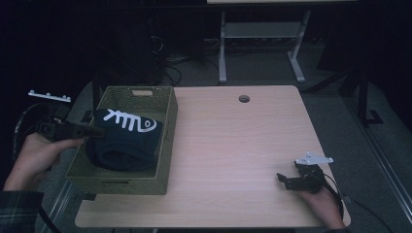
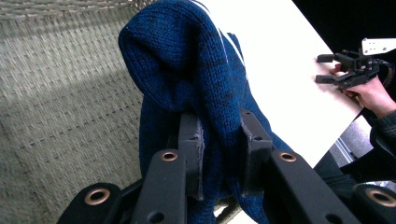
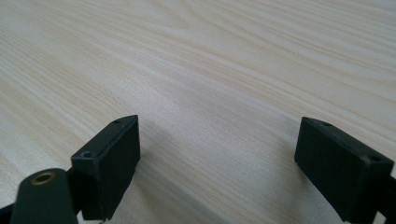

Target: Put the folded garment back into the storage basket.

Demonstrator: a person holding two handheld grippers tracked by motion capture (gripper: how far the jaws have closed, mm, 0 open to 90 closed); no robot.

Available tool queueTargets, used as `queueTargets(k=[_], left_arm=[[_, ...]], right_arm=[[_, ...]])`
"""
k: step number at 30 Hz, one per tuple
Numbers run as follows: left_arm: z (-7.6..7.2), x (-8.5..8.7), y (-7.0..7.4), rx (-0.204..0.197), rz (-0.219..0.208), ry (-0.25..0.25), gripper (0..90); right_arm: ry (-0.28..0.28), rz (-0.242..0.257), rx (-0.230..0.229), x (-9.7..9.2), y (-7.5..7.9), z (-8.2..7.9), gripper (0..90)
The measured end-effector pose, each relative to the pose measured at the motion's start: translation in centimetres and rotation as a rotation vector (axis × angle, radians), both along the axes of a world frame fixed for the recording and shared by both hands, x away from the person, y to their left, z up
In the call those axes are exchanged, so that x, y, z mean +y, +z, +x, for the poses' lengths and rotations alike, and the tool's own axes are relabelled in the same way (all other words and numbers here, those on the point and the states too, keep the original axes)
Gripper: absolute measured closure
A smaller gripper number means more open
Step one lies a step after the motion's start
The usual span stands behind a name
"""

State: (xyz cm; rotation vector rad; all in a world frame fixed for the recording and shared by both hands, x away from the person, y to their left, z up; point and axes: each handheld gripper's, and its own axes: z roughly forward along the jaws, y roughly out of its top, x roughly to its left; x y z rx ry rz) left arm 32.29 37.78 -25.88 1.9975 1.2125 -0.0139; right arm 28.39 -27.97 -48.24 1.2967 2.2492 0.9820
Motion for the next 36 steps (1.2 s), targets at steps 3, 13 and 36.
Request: queueTargets(k=[3,13,36], left_arm=[[0.0,-0.2,-0.7,0.011,-0.008,0.000,74.8],[1.0,0.6,-3.9,0.070,-0.019,0.023,74.9],[5.2,-0.1,-10.2,0.134,0.290,0.080,72.0]], right_arm=[[0.000,0.000,0.000,0.0,0.0,0.0,13.9],[0.001,0.000,0.000,0.0,0.0,0.0,13.9],[0.002,-0.002,-0.004,0.0,0.0,0.0,13.9]])
